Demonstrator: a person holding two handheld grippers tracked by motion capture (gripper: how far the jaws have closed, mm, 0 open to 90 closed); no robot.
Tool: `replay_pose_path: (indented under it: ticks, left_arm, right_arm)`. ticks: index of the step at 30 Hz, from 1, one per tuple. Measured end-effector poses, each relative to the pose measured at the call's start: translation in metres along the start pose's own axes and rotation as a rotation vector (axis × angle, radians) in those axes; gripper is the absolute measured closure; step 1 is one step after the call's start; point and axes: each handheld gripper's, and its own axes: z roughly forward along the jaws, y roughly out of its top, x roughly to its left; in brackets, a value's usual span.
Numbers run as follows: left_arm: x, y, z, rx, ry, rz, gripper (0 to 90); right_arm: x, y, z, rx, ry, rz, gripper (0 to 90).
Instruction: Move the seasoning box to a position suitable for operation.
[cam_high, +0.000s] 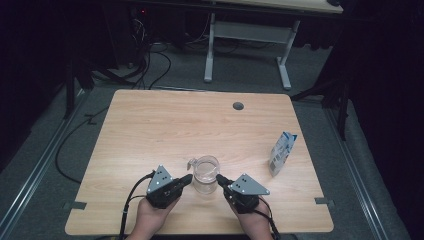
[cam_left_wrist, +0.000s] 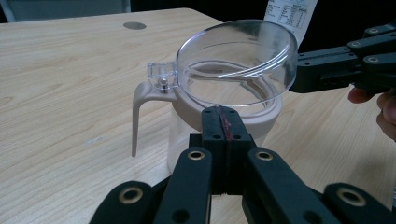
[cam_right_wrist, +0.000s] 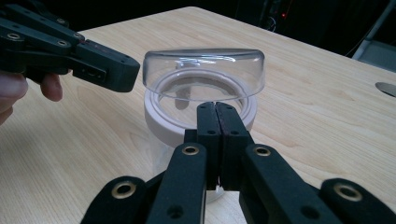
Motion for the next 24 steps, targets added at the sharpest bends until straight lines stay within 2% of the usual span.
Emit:
replay_pose_path:
  ticks: [13,24]
  left_arm:
    - [-0.01,0.0,0.005,0.008,-0.041,0.004,89.9]
    - [-0.012,0.0,0.011,0.003,-0.052,-0.001,89.9]
  right_arm:
    - [0.002,0.002,-0.001,-0.007,0.001,0.008,89.3]
    - [0.003,0.003,0.0,-0.008,0.009,0.009,89.3]
